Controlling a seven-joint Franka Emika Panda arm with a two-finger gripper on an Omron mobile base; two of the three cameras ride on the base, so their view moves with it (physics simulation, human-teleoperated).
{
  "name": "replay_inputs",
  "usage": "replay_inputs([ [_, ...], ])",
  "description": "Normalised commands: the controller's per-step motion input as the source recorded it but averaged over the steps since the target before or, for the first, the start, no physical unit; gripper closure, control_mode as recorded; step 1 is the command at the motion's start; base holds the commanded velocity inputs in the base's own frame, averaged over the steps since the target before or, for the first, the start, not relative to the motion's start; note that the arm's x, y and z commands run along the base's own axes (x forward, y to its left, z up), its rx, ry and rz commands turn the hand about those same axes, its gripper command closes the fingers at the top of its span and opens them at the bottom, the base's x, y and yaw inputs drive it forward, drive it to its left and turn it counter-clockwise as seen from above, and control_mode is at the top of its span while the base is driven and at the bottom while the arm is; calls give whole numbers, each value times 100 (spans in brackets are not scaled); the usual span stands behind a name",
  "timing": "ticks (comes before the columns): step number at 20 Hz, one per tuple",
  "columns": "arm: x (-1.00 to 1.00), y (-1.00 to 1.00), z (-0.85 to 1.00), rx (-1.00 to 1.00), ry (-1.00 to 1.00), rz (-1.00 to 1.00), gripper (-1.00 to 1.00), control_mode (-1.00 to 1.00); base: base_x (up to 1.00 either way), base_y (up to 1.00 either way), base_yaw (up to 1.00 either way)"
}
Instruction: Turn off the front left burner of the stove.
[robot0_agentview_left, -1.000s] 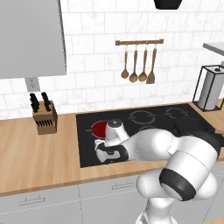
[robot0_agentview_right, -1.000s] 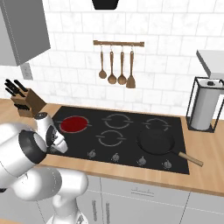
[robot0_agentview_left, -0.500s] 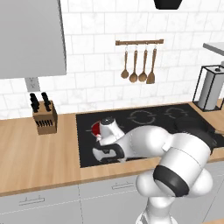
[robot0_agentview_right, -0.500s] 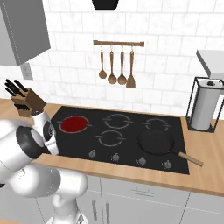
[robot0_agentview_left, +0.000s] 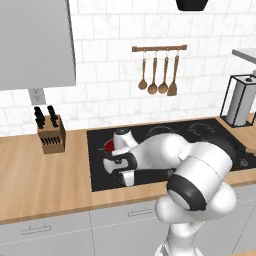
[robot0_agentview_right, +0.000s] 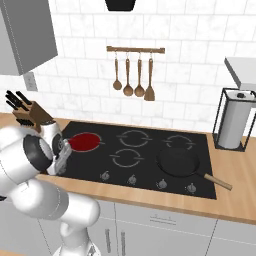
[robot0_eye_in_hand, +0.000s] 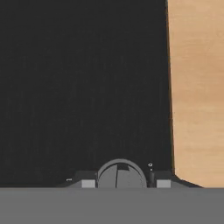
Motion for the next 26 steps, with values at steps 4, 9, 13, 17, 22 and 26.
replay_inputs([
  [4, 0, 0, -21, 11, 11, -84, 100, -100, 0, 0, 0],
  [9, 0, 0, -26, 11, 8, -92, 100, -100, 0, 0, 0],
  [13, 0, -2, -34, 11, 6, -99, 100, -100, 0, 0, 0],
  [17, 0, 0, -42, 8, 2, -100, 100, -100, 0, 0, 0],
  [22, 0, 0, -48, 2, 0, -100, 100, -100, 0, 0, 0],
  [26, 0, 0, -53, 0, 0, -100, 100, -100, 0, 0, 0],
])
